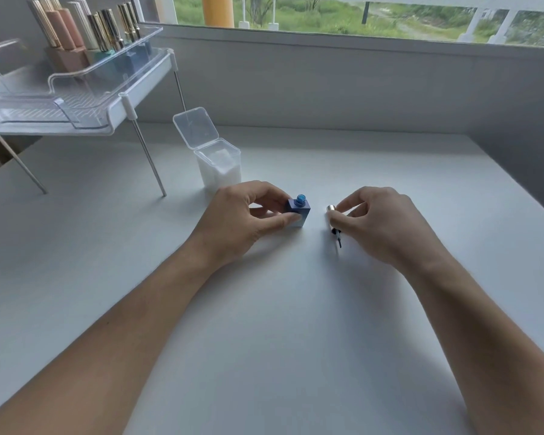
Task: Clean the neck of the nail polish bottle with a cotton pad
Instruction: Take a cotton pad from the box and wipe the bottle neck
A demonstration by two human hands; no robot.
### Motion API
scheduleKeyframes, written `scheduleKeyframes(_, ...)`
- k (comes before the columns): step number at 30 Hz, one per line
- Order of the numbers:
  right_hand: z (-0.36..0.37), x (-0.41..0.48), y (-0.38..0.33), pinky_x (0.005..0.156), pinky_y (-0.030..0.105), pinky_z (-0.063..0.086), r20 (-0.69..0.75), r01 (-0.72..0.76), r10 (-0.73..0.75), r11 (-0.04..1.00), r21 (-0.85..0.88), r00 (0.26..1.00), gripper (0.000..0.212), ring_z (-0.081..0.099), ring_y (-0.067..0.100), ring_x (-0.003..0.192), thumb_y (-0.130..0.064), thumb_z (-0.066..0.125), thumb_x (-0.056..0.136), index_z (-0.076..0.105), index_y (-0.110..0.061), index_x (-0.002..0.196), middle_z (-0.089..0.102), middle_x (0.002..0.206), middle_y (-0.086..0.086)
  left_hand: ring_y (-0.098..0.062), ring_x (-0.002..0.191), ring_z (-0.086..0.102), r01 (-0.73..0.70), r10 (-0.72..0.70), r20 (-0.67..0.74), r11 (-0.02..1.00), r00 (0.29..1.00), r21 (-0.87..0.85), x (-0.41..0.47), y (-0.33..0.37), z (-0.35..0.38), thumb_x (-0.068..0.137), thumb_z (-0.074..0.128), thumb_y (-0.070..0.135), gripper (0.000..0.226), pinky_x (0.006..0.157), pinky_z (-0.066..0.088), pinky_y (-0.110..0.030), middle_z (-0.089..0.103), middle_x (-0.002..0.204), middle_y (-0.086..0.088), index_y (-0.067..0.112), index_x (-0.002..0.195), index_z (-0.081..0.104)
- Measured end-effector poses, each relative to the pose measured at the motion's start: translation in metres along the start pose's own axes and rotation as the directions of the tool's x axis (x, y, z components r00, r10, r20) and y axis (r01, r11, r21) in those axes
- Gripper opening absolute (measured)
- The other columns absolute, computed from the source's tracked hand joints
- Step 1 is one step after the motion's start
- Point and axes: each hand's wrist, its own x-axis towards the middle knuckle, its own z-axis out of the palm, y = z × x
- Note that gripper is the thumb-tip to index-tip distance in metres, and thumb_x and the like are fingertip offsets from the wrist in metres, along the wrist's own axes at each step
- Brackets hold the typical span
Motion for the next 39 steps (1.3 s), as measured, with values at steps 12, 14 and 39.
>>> scheduleKeyframes(12,-0.002,0.0,0.002,0.055,0.025,0.046,0.01,0.001,-0.001,1.0,0.015,1.0,0.023,0.073,0.003,0.081,-0.051,0.075,0.097,0.079,-0.03,0.105,0.082,0.095,-0.011,-0.001,0.098,0.078,0.0,0.0,0.022,1.0,1.0,0.018,-0.001,0.002,-0.001,0.091,0.095,0.023,0.021,0.102,0.064,-0.036,0.086,0.103,0.009,0.018,0.11,0.087)
scheduleKeyframes(14,-0.002,0.0,0.002,0.056,0.026,0.047,0.01,0.006,-0.006,1.0,0.015,1.0,0.024,0.074,0.005,0.084,-0.051,0.075,0.097,0.08,-0.029,0.105,0.082,0.095,-0.01,0.002,0.097,0.077,-0.005,0.005,0.025,1.0,1.0,0.029,-0.002,0.002,-0.001,0.091,0.095,0.023,0.021,0.101,0.064,-0.036,0.085,0.104,0.008,0.018,0.109,0.087)
scheduleKeyframes(39,0.006,-0.014,-0.011,0.107,0.045,0.045,0.033,0.349,-0.348,0.934,-0.074,0.937,0.053,0.046,-0.011,0.116,-0.062,0.082,0.086,0.066,-0.046,0.134,0.07,0.123,-0.036,-0.009,0.061,0.058,0.286,-0.167,-0.508,0.944,0.845,0.166,-0.005,-0.009,-0.066,0.09,0.087,0.061,0.051,0.062,0.048,-0.029,0.07,0.069,0.004,0.014,0.079,0.072)
